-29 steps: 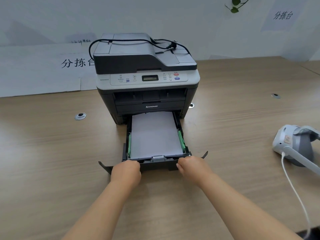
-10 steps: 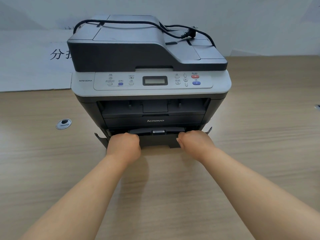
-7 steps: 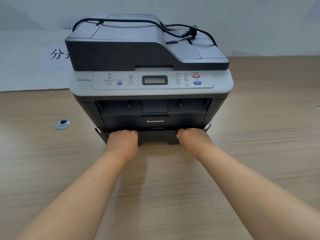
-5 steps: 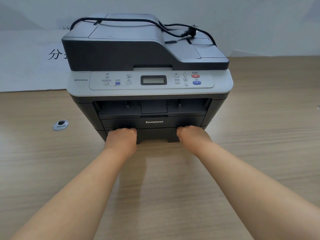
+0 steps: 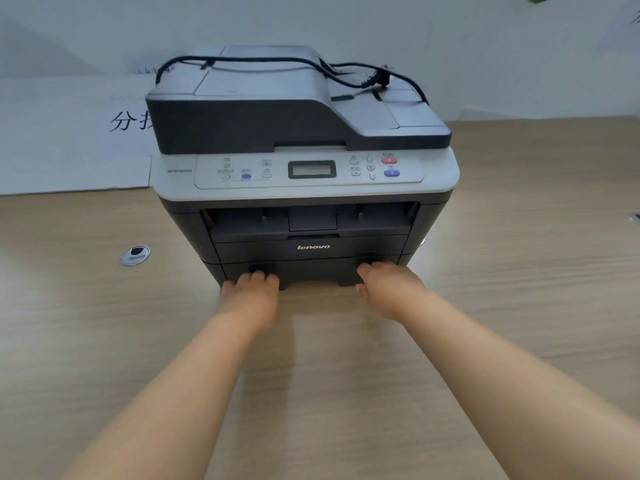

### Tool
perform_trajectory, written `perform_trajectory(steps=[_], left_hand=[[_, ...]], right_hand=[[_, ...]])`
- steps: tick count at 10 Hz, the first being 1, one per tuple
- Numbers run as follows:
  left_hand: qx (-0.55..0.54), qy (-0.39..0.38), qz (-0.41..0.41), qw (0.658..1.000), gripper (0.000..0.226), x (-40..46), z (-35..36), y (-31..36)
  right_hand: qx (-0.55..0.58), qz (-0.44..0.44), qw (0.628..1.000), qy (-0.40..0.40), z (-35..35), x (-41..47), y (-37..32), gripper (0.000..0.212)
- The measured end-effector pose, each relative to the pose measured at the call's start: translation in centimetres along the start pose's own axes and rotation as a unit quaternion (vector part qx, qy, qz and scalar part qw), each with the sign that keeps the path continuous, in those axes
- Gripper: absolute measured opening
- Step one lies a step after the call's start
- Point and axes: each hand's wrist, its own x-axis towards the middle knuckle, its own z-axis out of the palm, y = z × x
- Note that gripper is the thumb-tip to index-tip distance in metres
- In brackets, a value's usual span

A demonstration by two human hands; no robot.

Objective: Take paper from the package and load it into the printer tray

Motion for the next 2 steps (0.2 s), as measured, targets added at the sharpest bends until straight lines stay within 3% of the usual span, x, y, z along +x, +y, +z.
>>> perform_trajectory(steps=[2], left_hand=[[-0.019, -0.016, 0.009, 1.000, 0.048, -3.8, -1.9, -0.5]], right_hand=[[0.018, 0.007, 0.999, 0.033, -0.9, -3.7, -0.7, 0.032]])
